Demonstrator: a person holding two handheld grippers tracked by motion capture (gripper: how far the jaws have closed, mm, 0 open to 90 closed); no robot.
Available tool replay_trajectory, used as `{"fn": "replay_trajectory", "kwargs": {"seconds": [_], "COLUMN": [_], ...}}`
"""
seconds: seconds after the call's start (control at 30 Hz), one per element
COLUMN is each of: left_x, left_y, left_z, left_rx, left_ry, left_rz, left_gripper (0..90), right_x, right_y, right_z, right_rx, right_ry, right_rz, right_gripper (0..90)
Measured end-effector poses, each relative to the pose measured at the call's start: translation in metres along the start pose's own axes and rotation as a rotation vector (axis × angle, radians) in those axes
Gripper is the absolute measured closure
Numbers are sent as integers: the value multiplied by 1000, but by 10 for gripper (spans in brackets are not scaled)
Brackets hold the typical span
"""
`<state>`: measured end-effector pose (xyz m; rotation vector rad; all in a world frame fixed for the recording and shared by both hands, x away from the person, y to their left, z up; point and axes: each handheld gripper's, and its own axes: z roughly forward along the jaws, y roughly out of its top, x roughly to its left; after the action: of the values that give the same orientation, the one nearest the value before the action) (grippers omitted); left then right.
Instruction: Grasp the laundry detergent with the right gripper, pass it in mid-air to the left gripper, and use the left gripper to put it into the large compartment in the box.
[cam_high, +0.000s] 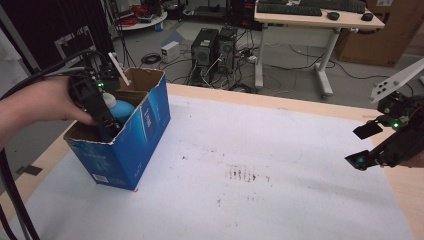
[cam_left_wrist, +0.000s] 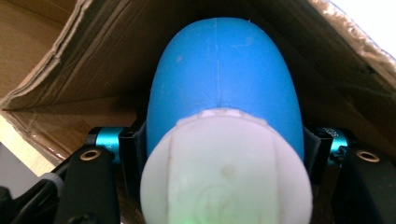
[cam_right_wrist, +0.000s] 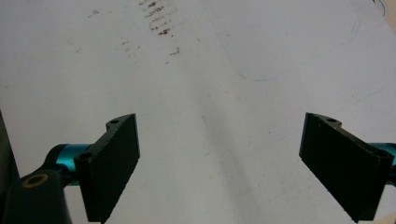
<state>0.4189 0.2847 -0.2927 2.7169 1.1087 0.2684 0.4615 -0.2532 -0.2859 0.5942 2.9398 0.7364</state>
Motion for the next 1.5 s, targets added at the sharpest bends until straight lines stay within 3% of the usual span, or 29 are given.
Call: {"fn": "replay_trajectory", "kwargs": {"seconds": [0.67, 1.0, 1.23, 1.5], "left_x": [2, 0, -4, -23], "left_y": [0, 4, 8, 26], "left_z": [-3, -10, -30, -65], "left_rx": [-8, 2, 15, -60], "left_ry": [-6, 23, 75, 118], "left_rz": [8, 35, 66, 127], "left_gripper": [361, 265, 218, 218], "right_x": [2, 3, 6, 13], "right_y": [-3, -5, -8, -11], "right_z": [0, 0, -1, -4], "right_rx": [6, 5, 3, -9], "right_ry": [1, 3, 1, -16], "right_rz": [8, 7, 14, 10], "right_gripper": [115, 115, 115, 115]}}
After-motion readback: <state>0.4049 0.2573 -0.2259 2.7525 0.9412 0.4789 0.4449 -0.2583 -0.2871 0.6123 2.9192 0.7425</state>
